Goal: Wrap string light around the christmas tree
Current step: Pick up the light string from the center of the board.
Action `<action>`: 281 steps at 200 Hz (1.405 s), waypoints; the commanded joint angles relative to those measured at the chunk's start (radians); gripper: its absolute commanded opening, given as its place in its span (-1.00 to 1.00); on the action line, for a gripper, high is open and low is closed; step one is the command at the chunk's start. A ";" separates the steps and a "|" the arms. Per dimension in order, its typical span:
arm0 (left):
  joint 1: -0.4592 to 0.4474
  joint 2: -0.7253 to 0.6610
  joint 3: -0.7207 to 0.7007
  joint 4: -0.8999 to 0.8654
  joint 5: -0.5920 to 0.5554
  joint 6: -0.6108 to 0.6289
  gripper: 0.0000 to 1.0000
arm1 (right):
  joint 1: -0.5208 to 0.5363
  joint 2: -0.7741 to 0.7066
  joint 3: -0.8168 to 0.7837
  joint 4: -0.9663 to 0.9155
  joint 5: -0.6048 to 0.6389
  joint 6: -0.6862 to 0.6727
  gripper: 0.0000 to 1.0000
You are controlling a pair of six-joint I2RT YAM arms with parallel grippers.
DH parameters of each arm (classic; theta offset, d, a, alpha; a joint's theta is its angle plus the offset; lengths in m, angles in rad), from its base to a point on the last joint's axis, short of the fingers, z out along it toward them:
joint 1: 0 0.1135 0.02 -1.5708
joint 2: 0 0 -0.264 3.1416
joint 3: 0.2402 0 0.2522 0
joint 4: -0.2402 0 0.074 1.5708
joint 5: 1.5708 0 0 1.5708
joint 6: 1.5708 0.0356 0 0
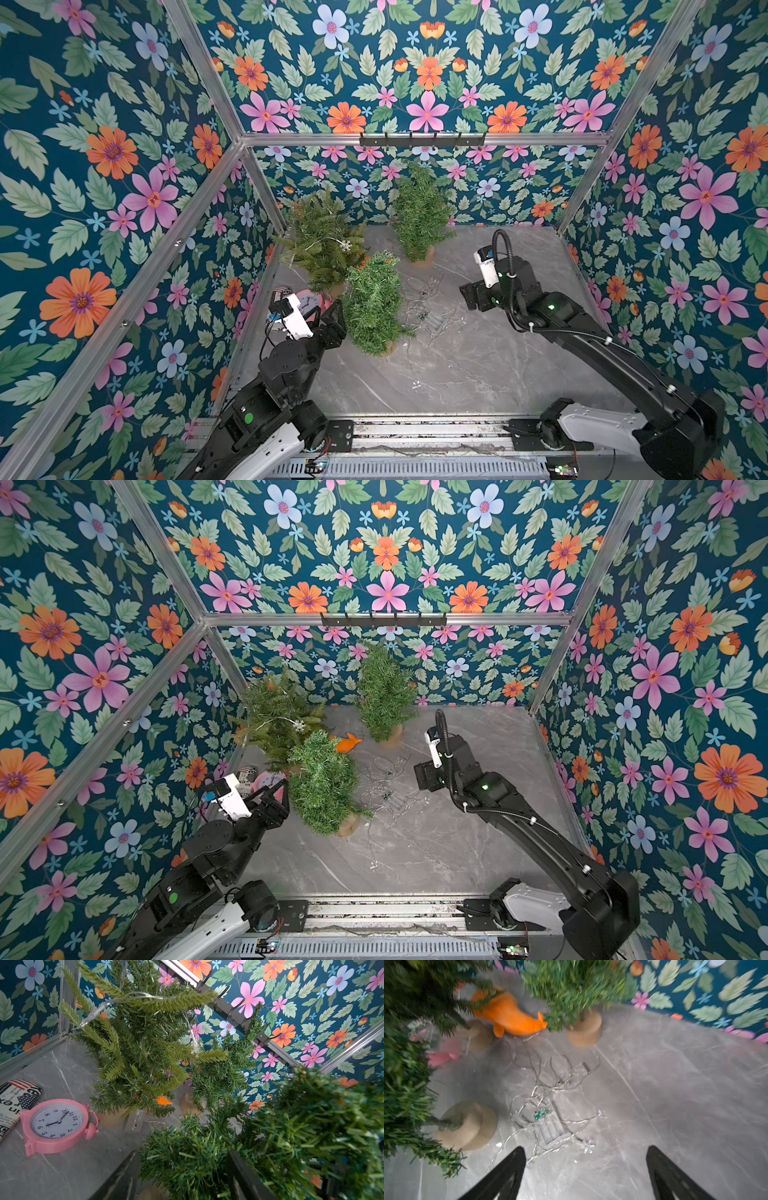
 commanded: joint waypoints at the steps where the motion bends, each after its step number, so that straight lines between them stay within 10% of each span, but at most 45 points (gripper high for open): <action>1: 0.000 0.006 -0.003 -0.018 0.022 -0.020 0.37 | -0.002 0.075 -0.017 0.022 -0.101 -0.025 0.84; 127: 0.000 0.010 -0.049 -0.010 0.023 -0.053 0.38 | 0.098 0.564 0.112 0.045 -0.104 -0.145 0.76; 281: -0.001 0.017 -0.057 0.002 0.017 -0.049 0.38 | 0.105 0.659 0.150 0.018 -0.097 -0.170 0.53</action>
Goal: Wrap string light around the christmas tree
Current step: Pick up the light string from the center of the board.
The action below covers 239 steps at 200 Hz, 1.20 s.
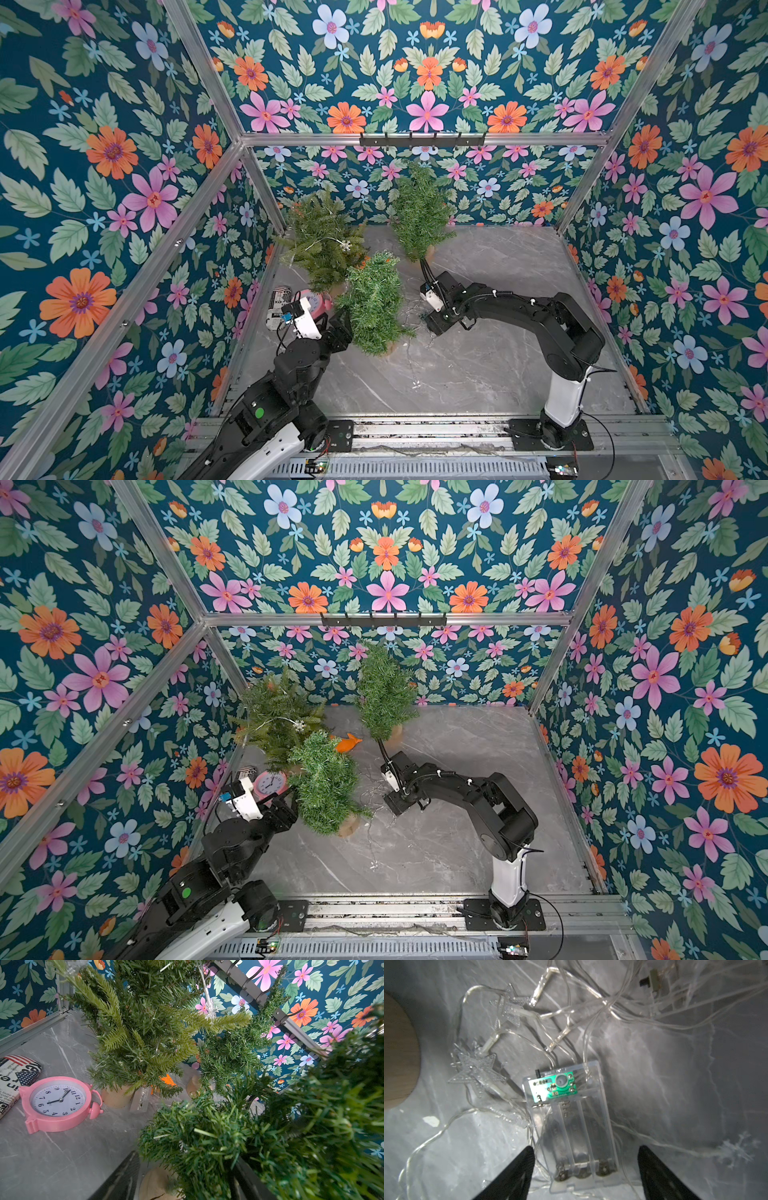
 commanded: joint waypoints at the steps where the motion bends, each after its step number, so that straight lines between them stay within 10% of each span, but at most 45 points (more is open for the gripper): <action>1: 0.000 0.002 0.002 0.026 -0.009 0.008 0.38 | 0.002 0.013 0.006 -0.003 0.023 -0.015 0.52; 110: 0.000 0.025 0.063 0.017 -0.009 0.059 0.38 | 0.028 -0.002 0.038 -0.063 0.109 -0.032 0.08; 239: 0.000 0.512 0.717 0.130 0.270 0.454 0.30 | 0.033 -0.683 0.164 -0.221 0.308 -0.023 -0.09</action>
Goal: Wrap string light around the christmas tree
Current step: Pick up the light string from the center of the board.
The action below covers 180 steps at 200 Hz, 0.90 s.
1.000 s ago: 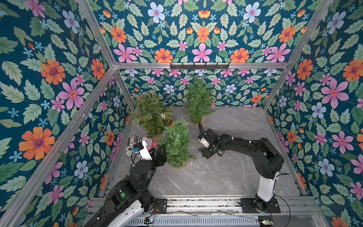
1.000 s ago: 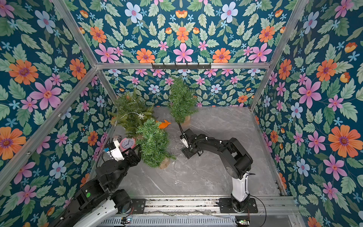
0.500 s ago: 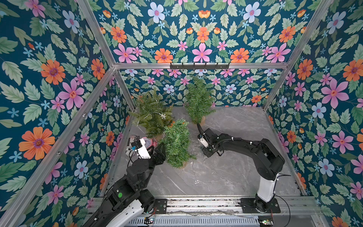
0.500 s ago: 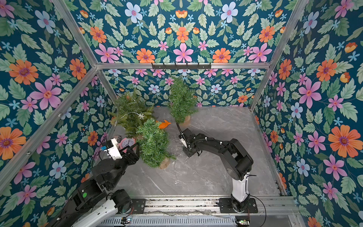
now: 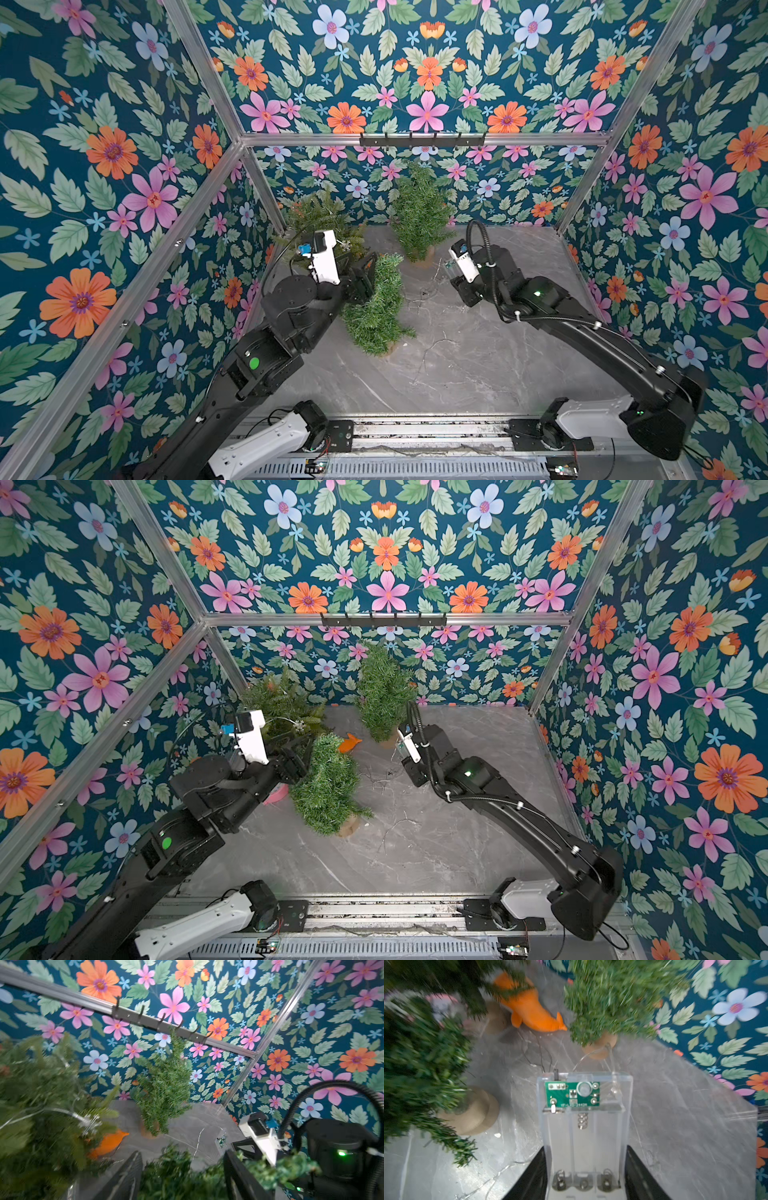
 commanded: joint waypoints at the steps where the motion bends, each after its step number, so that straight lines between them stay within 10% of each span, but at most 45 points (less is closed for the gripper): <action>1: 0.000 0.014 0.053 0.074 0.005 0.118 0.30 | 0.001 -0.072 0.036 -0.051 0.054 -0.005 -0.09; 62: 0.000 -0.018 0.096 0.254 -0.062 0.182 0.30 | 0.001 -0.288 0.088 0.122 0.072 -0.001 -0.17; 138: -0.001 0.371 0.438 0.078 0.532 0.197 0.27 | 0.000 -0.316 0.195 0.331 -0.083 0.043 -0.20; 180: -0.003 0.497 0.450 0.079 0.658 0.157 0.19 | 0.001 -0.335 0.206 0.513 -0.011 0.067 -0.22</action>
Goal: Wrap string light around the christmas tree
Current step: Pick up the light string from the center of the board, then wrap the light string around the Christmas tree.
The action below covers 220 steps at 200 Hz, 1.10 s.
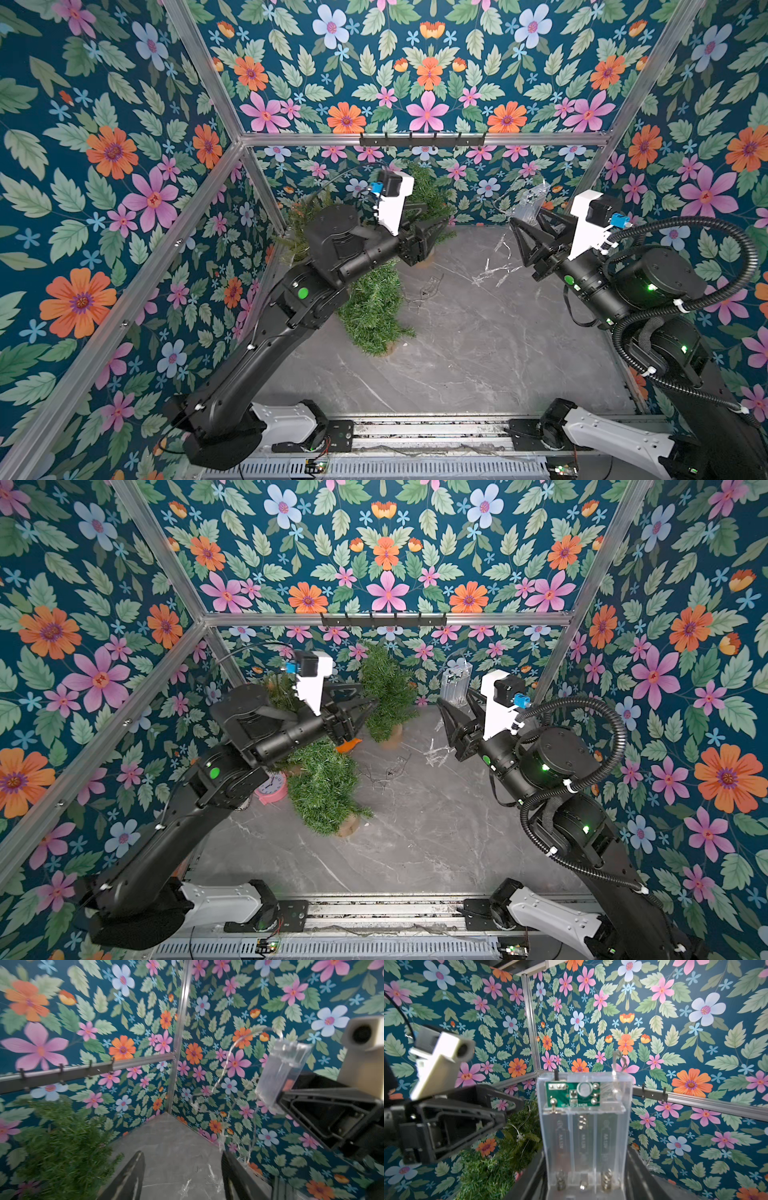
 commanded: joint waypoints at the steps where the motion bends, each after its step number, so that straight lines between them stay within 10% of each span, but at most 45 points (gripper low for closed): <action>1: -0.002 0.040 0.008 -0.011 0.122 -0.028 0.19 | 0.001 -0.015 0.009 0.177 0.040 0.026 -0.22; 220: -0.273 0.162 -0.133 0.238 0.008 -0.005 0.55 | 0.001 0.036 0.134 0.369 -0.103 0.175 -0.25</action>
